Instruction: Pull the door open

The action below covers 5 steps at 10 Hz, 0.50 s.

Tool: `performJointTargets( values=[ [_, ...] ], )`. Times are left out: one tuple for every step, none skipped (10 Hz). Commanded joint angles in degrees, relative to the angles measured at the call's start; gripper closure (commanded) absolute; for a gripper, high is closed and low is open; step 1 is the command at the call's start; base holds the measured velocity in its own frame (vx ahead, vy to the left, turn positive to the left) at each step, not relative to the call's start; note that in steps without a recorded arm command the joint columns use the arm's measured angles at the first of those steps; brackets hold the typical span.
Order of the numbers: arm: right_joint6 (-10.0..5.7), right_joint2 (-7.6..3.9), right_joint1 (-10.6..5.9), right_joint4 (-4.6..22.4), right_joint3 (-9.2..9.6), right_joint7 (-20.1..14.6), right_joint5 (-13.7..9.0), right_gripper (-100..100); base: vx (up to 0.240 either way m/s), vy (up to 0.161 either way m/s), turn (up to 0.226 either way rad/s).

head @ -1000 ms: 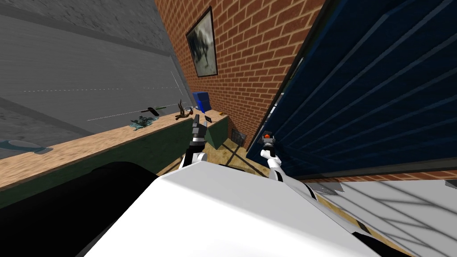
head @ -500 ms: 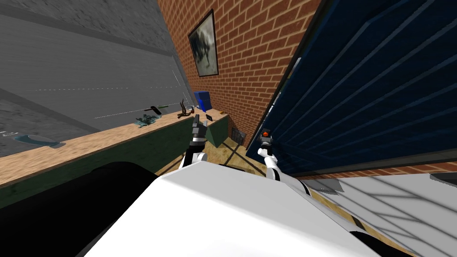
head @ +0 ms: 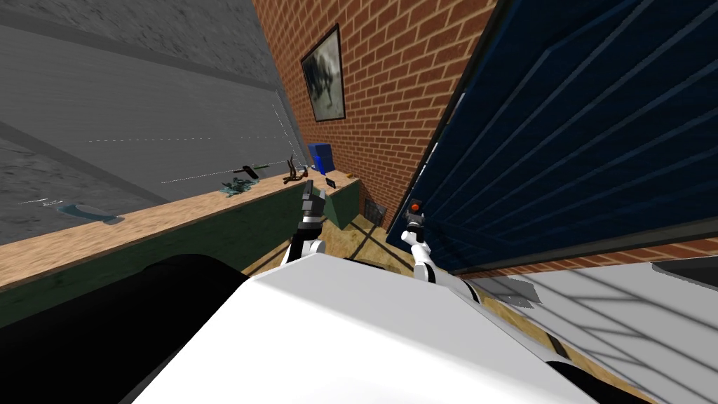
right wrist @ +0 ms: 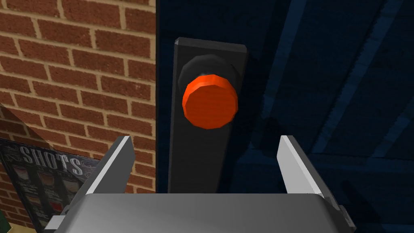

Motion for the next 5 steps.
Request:
performJointTargets(
  values=[
    [0.16, 0.85, -0.12, -0.47, -0.29, -1.78, -0.61, -100, -0.089, -0.016, 0.013],
    [0.22, 1.54, -0.36, -0.61, -0.55, -3.31, -1.15, -100, -0.092, -0.019, 0.020],
    [0.26, 1.95, -0.51, -0.70, -0.71, -4.20, -1.48, -100, -0.111, -0.020, 0.018],
    [0.05, 1.43, -0.56, -0.24, -0.52, -3.63, -1.24, -100, -0.052, -0.009, 0.003],
    [0.16, -0.11, -0.02, -0.17, -0.65, -5.03, -1.52, -100, 0.083, -0.011, 0.142]
  ],
)
